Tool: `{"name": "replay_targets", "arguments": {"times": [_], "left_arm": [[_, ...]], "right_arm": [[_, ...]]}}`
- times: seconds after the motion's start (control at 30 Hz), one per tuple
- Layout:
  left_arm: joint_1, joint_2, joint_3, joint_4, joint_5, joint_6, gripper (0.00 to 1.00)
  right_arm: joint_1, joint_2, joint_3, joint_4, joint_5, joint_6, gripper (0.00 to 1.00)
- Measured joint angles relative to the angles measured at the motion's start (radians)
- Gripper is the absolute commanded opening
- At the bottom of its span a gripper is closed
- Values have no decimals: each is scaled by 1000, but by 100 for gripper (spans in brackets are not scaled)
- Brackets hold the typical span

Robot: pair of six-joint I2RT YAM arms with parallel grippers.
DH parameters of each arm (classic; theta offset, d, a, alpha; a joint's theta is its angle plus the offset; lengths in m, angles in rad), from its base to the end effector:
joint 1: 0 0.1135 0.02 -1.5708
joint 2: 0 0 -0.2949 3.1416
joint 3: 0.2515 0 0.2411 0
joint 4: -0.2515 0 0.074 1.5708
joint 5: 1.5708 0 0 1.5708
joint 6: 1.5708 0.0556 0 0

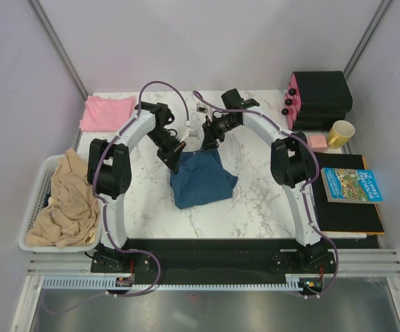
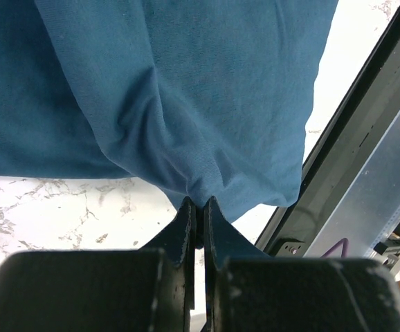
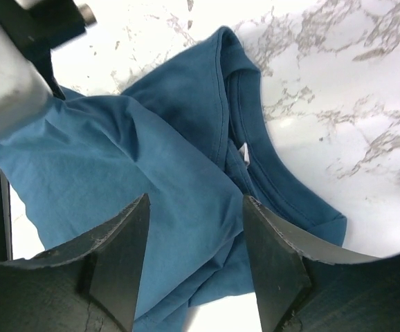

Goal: Fold and stack the t-shirts
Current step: Fold the tshirt

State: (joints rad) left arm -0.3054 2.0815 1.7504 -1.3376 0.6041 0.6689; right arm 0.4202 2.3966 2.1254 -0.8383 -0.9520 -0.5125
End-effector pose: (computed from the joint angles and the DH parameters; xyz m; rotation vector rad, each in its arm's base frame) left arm 0.3651 -0.1482 0.2324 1.3553 2.6556 -0.9400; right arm 0.4610 0.2556 0.2135 -1.3323 2.0036 1.2042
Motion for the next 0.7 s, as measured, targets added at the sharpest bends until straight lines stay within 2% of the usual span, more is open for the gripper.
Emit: {"name": "replay_targets", "arguments": {"times": [0.3,0.57,0.7], "left_arm": [[0,3,1,0,3,0,2],[-2,3,1,0,8,0,2],[-5,3,1,0,8,0,2]], "right_arm": [[0,3,-14,2,12,-7,65],[0,35,0,13,26,-6,62],[0,41,0,14,31,-6,53]]}}
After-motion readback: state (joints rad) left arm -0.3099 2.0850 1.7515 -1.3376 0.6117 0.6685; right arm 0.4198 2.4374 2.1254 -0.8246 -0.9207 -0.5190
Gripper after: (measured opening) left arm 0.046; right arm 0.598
